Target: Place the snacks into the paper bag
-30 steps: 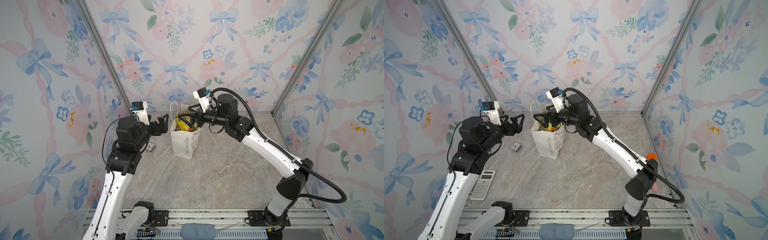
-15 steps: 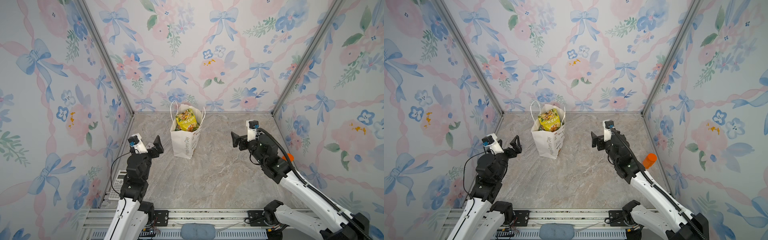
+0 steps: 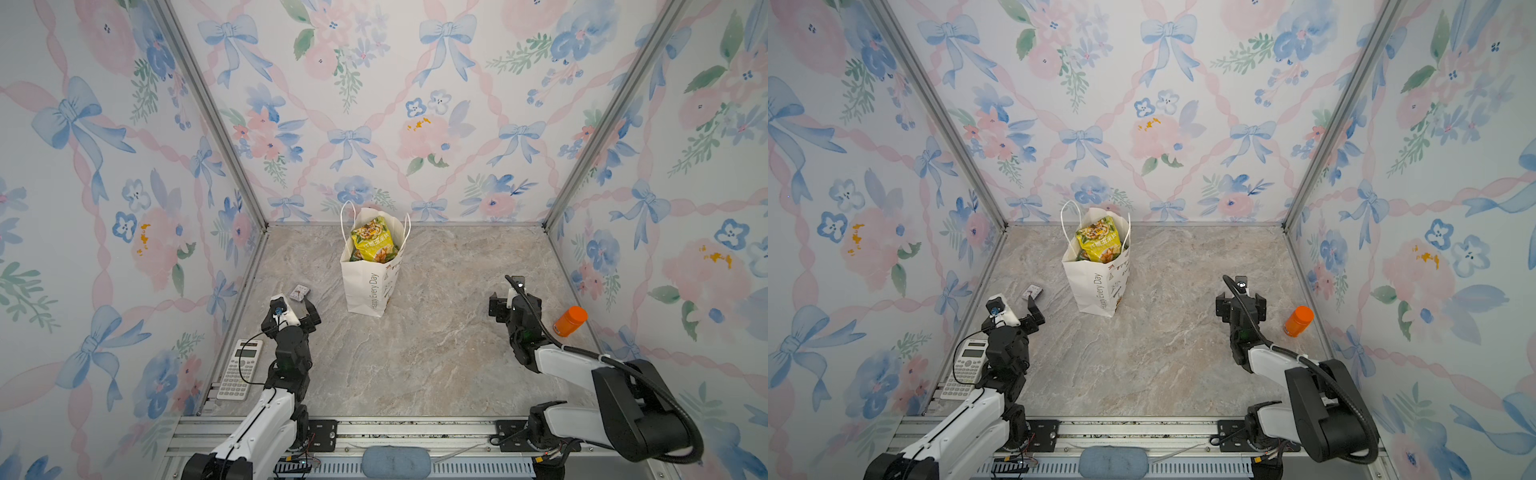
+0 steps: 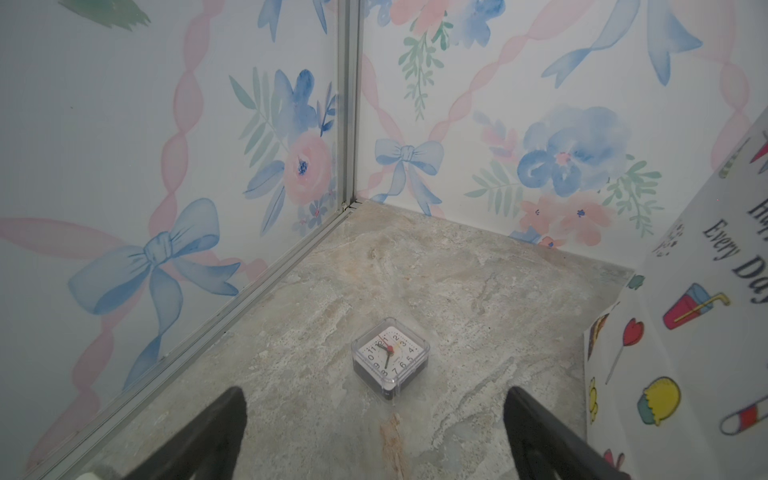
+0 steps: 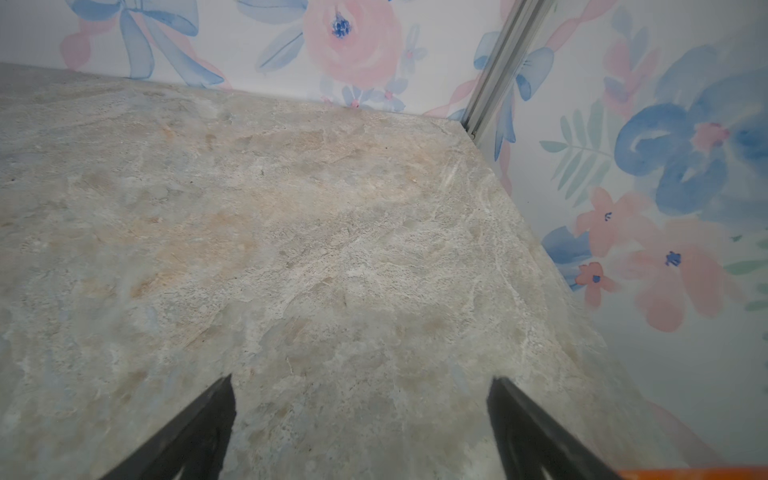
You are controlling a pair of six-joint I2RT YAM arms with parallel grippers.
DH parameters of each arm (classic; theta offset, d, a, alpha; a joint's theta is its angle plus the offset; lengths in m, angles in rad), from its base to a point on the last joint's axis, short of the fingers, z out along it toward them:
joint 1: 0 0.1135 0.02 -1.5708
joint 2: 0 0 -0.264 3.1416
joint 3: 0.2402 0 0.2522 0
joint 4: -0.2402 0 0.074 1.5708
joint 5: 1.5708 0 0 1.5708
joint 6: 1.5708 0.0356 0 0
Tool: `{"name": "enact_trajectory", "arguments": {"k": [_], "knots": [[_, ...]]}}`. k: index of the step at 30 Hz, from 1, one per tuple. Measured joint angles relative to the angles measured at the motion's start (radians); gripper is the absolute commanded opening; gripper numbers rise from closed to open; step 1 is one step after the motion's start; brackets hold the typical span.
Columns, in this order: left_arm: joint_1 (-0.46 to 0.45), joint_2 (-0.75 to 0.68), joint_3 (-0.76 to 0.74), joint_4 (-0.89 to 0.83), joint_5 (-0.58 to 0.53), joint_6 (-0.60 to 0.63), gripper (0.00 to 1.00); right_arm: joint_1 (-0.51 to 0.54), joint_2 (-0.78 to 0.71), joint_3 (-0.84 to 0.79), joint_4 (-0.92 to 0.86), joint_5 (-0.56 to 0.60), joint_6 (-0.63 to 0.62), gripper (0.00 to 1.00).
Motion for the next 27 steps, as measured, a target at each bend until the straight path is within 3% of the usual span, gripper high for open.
{"name": "enact_trajectory", "arguments": {"k": [7, 16, 27], "knots": [[0.051, 0.309, 0.003, 0.261, 0.084, 0.072, 0.98, -0.068, 0.187, -0.033, 0.296, -0.044, -0.001, 0.97], [0.053, 0.661, 0.111, 0.447, 0.198, 0.108, 0.98, -0.054, 0.212, -0.032, 0.37, -0.048, -0.01, 0.96], [0.051, 0.691, 0.151, 0.444, 0.207, 0.115, 0.98, -0.061, 0.212, -0.012, 0.346, -0.053, -0.008, 0.97]]}}
